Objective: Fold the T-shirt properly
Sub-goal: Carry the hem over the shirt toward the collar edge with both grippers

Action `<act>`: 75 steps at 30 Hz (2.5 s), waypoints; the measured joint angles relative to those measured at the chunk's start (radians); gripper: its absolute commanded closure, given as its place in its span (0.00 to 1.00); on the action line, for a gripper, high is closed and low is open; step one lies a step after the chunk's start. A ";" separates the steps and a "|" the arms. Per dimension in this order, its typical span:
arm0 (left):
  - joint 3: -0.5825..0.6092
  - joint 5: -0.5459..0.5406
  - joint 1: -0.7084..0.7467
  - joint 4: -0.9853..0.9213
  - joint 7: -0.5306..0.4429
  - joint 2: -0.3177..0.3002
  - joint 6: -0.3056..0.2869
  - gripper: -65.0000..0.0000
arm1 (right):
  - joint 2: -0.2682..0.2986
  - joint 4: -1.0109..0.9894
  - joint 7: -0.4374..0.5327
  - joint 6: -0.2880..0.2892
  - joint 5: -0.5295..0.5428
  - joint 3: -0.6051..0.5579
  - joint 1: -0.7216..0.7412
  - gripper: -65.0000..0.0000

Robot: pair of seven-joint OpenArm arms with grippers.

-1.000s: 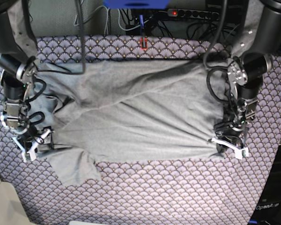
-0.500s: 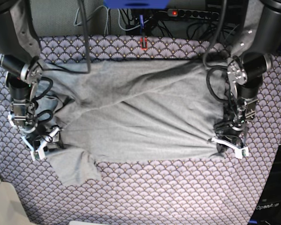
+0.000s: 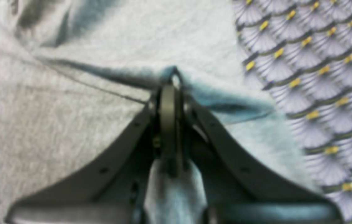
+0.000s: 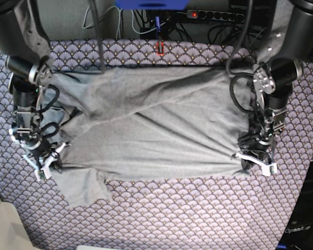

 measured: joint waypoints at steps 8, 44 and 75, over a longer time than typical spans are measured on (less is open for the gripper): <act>-0.006 -0.003 0.000 0.002 -0.007 0.011 0.012 1.00 | -0.035 0.369 0.000 0.002 0.078 0.000 -0.189 1.00; -0.049 -0.058 0.014 0.008 0.160 0.055 -0.326 1.00 | -0.106 0.703 -0.004 0.098 0.082 0.174 -0.454 1.00; -0.128 -0.386 0.254 0.931 1.081 0.055 -0.326 1.00 | -0.178 0.886 0.055 0.109 0.082 0.219 -0.549 1.00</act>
